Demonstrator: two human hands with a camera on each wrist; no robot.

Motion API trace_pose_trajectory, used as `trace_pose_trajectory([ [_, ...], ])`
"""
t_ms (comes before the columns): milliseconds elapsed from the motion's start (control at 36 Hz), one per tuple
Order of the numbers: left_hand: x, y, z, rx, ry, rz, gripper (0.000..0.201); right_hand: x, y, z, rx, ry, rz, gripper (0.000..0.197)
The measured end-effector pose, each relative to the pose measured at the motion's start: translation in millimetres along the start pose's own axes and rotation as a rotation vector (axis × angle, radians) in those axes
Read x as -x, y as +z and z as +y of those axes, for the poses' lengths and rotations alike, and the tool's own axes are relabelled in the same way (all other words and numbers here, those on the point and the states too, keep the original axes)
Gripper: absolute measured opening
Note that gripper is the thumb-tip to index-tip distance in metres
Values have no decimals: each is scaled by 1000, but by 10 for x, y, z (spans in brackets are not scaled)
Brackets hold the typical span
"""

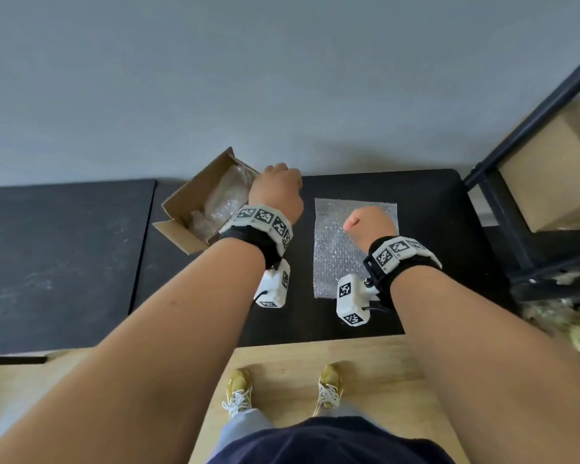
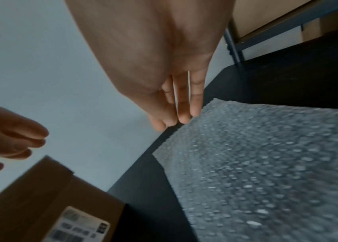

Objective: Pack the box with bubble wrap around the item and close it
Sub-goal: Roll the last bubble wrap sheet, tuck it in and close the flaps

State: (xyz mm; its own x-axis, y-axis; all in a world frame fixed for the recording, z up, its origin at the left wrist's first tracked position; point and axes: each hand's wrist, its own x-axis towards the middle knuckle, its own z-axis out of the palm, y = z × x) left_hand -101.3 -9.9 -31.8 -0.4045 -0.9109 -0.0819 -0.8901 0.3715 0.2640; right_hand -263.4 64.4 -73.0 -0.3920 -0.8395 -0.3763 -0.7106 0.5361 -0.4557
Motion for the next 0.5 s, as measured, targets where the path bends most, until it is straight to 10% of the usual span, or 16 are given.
trace_pose_trajectory([
  [222,251,920,417,-50,48,-491,31,57,87,761,116,21,-197,22],
  [500,577,1581,530,-63,10,-507,52,-18,314,1153,80,-56,-271,23],
])
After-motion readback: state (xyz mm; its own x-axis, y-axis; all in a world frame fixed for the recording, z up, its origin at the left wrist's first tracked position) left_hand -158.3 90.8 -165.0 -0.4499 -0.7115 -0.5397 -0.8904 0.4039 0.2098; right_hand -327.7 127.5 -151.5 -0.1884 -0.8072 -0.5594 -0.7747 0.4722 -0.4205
